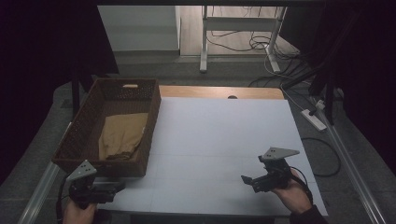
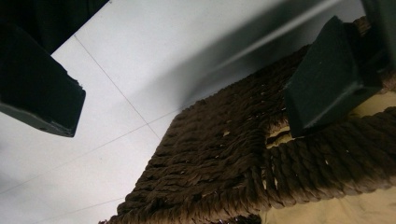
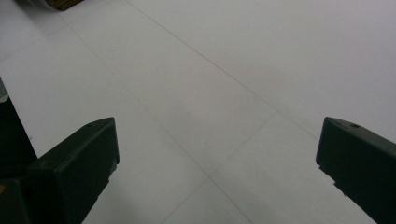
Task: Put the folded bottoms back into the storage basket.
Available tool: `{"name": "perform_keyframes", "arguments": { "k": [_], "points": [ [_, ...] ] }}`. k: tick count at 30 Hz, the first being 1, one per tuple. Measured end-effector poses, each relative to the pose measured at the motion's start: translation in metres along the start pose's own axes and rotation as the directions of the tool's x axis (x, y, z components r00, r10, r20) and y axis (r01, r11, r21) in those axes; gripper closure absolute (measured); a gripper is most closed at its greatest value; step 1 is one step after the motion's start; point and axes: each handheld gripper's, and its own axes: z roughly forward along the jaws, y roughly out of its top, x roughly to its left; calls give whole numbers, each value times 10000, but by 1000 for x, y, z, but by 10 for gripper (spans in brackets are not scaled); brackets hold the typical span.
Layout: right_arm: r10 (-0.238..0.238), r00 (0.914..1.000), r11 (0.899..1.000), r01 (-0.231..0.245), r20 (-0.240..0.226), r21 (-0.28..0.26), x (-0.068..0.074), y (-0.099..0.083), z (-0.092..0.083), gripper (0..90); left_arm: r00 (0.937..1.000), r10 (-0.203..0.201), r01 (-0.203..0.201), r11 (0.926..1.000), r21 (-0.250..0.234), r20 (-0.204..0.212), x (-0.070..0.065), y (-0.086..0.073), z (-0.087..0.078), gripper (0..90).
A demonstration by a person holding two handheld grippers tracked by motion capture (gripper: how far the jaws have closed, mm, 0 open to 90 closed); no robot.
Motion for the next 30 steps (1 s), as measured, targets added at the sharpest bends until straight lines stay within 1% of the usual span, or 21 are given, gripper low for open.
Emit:
{"name": "perform_keyframes", "arguments": {
  "k": [6, 12, 25, 27, 30],
  "points": [
    [448, 9980, 9989, -440, 435, -180, -4, -9, -15, 0, 10000, 47, -47, 10000, 46, -44, -1, 0, 1, 0],
    [763, 9940, 9970, -755, 788, -142, -7, -19, -27, 0, 10000, 69, -69, 9999, 77, -67, -1, 1, 2, 0],
    [1460, 9809, 9892, -1428, 1285, -337, -10, -37, -48, 0, 9997, 181, -177, 9996, 215, -173, -2, 2, 3, 0],
    [1520, 9790, 9880, -1468, 1357, -477, -10, -39, -52, 0, 9996, 195, -191, 9996, 223, -183, -2, 2, 3, 0],
    [1588, 9765, 9868, -1525, 1459, -537, -10, -42, -56, 0, 9996, 203, -199, 9995, 239, -196, -3, 2, 3, 0]
  ]
}}
